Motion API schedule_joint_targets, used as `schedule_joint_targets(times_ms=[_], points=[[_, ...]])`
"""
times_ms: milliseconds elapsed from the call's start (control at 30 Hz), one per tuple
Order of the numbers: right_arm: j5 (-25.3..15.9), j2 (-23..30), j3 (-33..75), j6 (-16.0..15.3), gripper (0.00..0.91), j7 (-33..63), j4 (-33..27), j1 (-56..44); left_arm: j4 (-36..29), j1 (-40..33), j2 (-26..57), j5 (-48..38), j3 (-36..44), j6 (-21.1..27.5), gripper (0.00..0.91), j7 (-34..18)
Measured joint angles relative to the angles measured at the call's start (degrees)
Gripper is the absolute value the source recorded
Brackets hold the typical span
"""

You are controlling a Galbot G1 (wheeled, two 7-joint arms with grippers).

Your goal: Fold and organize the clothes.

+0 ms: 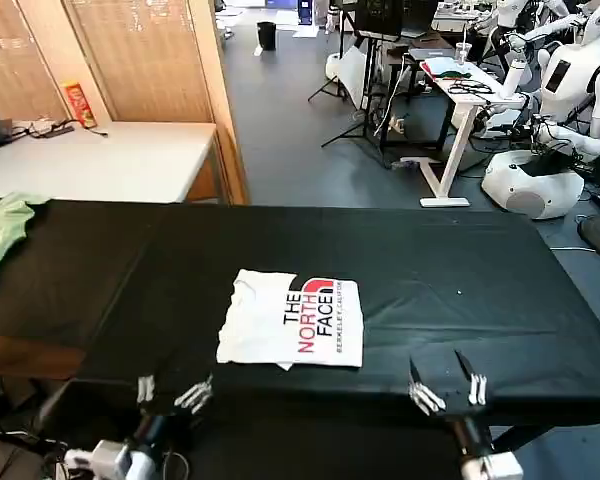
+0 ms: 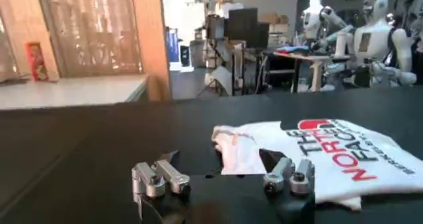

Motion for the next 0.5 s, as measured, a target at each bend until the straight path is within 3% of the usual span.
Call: schedule_joint_targets(times_ms=[300,500], points=[[1.46,1.01,-1.66,-3.62,0.878,4.85,6.07,-11.73,-3.05,7.84,0.50,-1.15,-5.06,2.99,0.878,-0.03],[1.47,1.05,-1.95,-3.75,0.878,4.85,6.96,-13.89,-3.77,8.88,0.44,-1.51,-5.53,3.35,0.878,0.03]])
